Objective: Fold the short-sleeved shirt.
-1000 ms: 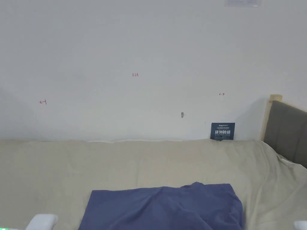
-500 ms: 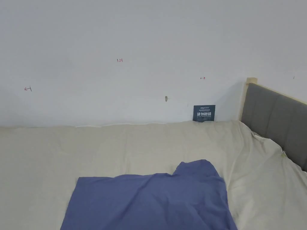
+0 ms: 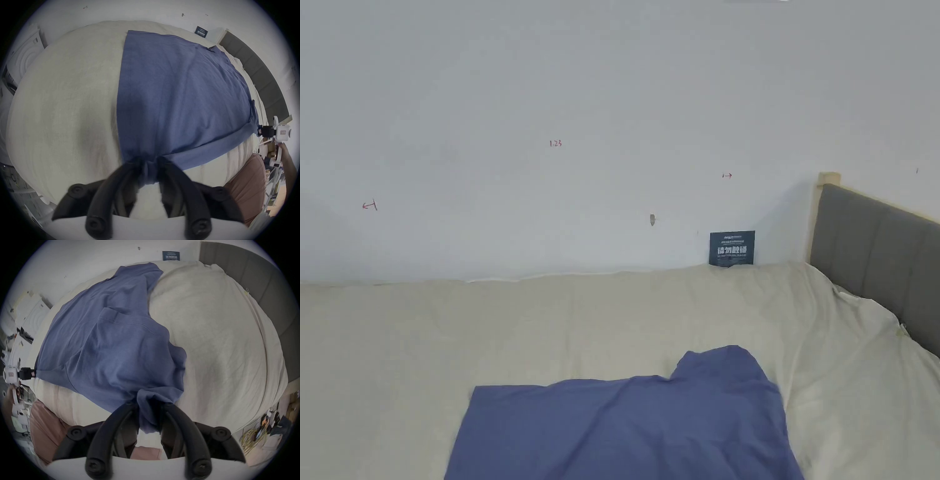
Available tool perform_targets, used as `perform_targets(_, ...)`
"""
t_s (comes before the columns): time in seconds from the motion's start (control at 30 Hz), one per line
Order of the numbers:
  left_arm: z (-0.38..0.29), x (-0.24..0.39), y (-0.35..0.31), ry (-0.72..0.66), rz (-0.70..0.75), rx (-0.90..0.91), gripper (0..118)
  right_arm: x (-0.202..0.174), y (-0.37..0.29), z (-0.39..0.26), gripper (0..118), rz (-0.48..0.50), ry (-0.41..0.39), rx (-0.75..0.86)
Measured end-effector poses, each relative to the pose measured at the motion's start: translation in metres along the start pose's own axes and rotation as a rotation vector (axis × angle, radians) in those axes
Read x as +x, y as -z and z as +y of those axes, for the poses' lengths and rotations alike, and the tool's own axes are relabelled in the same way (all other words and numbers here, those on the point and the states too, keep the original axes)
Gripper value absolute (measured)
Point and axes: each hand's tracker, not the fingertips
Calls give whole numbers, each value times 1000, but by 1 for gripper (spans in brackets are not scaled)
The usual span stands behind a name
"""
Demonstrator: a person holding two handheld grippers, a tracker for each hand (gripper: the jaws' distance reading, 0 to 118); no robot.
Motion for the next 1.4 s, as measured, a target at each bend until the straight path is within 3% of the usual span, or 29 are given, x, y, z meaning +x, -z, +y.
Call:
perform_targets(0.07, -1, -6, -6, -84, -14, -9, 67, 2, -5, 1, 45, -19, 21, 5)
perform_targets(0.1, 0, -9, -9, -114, -23, -23, 75, 3, -8, 3, 63, -61, 30, -4)
perform_targets(0.13, 1, -12, -14, -126, -6, -33, 82, 3, -11, 5, 95, -119, 22, -8)
perform_targets(0.17, 0, -14, -20, -137, 37, -35, 85, 3, -13, 6, 110, -206, 2, -24)
perform_targets(0.2, 1, -15, -26, -117, 84, -33, 85, 5, -16, 7, 114, -265, -24, -23)
perform_targets(0.3, -1, -20, -57, -81, 64, 83, 85, 8, -36, 11, 112, -314, -128, 70)
perform_targets(0.4, -13, -13, -92, -48, 99, 243, 85, -10, -72, 7, 111, -243, -163, 181)
perform_targets(0.53, -44, 12, -134, -46, 69, 508, 82, -50, -128, -16, 102, -33, -128, 466)
perform_targets(0.57, -52, 17, -140, -54, 28, 543, 78, -58, -135, -21, 98, 13, -111, 502)
perform_targets(0.6, -59, 23, -145, -60, 18, 594, 66, -67, -141, -28, 90, 46, -94, 552)
perform_targets(0.67, -71, 34, -155, -69, 62, 680, 2, -83, -149, -40, 37, 62, -75, 664)
perform_targets(0.7, -76, 37, -159, -86, 100, 730, 0, -93, -150, -45, 4, 39, -68, 693)
perform_targets(0.77, -83, 37, -169, -137, 81, 790, 0, -107, -151, -57, 0, -22, -60, 717)
perform_targets(0.9, -86, 32, -175, -174, 41, 764, 0, -115, -145, -67, 0, 101, -62, 671)
perform_targets(0.97, -74, 31, -164, -85, 76, 598, 0, -118, -142, -61, 0, 48, -93, 639)
perform_targets(1.03, -54, 29, -134, -48, 188, 322, 0, -119, -136, -60, 0, 48, -91, 637)
perform_targets(1.1, -51, 23, -106, -21, 117, 278, 0, -117, -131, -55, 0, 88, -58, 625)
perform_targets(1.3, -33, 11, -49, -150, 27, 186, 1, -110, -122, -50, 0, 134, 5, 576)
perform_targets(1.33, -32, 12, -44, -163, 36, 200, 23, -109, -121, -50, 0, 130, 4, 568)
perform_targets(1.4, -31, 11, -33, -188, 24, 200, 108, -107, -118, -50, 0, 116, -5, 555)
